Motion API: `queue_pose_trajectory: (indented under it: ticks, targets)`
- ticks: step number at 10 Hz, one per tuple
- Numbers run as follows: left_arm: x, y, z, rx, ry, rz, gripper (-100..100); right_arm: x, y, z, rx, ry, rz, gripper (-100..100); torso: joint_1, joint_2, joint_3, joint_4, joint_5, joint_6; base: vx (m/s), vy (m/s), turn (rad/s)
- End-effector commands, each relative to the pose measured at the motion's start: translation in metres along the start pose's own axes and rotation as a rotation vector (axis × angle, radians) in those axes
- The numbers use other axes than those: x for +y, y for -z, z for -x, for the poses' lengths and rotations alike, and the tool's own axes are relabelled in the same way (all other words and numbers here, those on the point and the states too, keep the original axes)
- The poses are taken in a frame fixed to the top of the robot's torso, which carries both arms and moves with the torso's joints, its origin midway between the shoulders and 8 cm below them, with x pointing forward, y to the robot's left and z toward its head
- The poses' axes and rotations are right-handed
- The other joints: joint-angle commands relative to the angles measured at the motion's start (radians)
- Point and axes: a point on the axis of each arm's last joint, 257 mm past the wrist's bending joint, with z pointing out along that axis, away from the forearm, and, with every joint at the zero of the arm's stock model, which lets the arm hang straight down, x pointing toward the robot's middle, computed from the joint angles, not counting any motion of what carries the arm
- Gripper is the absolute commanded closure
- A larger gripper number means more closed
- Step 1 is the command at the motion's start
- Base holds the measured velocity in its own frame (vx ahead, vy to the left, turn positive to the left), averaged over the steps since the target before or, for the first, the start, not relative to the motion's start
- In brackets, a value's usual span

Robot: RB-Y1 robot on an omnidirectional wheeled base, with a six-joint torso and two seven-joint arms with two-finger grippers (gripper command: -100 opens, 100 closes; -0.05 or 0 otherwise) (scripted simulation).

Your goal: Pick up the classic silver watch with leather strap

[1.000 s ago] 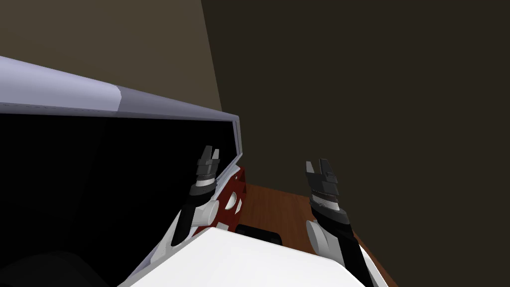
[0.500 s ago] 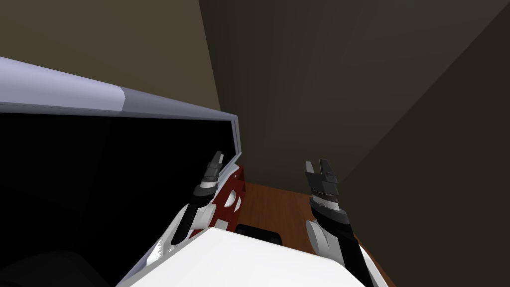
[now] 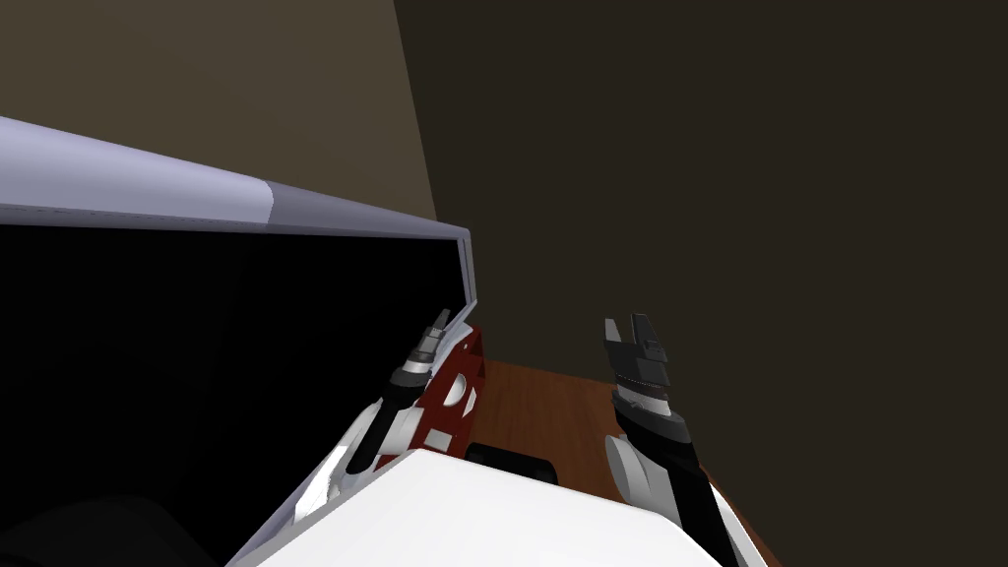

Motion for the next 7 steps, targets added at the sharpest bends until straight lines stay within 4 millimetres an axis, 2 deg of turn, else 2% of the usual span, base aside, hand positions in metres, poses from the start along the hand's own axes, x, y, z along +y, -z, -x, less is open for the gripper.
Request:
queue_pose_trajectory:
  ticks: [1, 3, 4, 6, 7]
  targets:
    - [0.024, 0.008, -0.012, 0.051, -0.064, 0.052, -100, 0.0, 0.0, 0.0, 0.0, 0.0, 0.0, 0, 0.0, 0.0, 0.0, 0.0, 0.0, 0.0, -0.008, -0.007, -0.001]
    - [0.057, 0.021, -0.026, 0.118, -0.151, 0.12, -100, 0.0, 0.0, 0.0, 0.0, 0.0, 0.0, 0, 0.0, 0.0, 0.0, 0.0, 0.0, 0.0, -0.001, -0.011, 0.005]
    - [0.059, 0.022, -0.027, 0.12, -0.151, 0.125, -100, 0.0, 0.0, 0.0, 0.0, 0.0, 0.0, 0, 0.0, -0.001, -0.001, 0.0, 0.0, 0.0, 0.005, -0.013, 0.003]
    - [0.096, 0.039, -0.04, 0.192, -0.24, 0.202, -100, 0.0, 0.0, 0.0, 0.0, 0.0, 0.0, 0, -0.001, -0.002, -0.001, 0.0, 0.0, 0.0, 0.024, -0.017, 0.006]
    - [0.096, 0.039, -0.04, 0.192, -0.24, 0.202, -100, 0.0, 0.0, 0.0, 0.0, 0.0, 0.0, 0, -0.001, -0.003, -0.001, -0.001, 0.0, 0.0, 0.024, -0.021, 0.007]
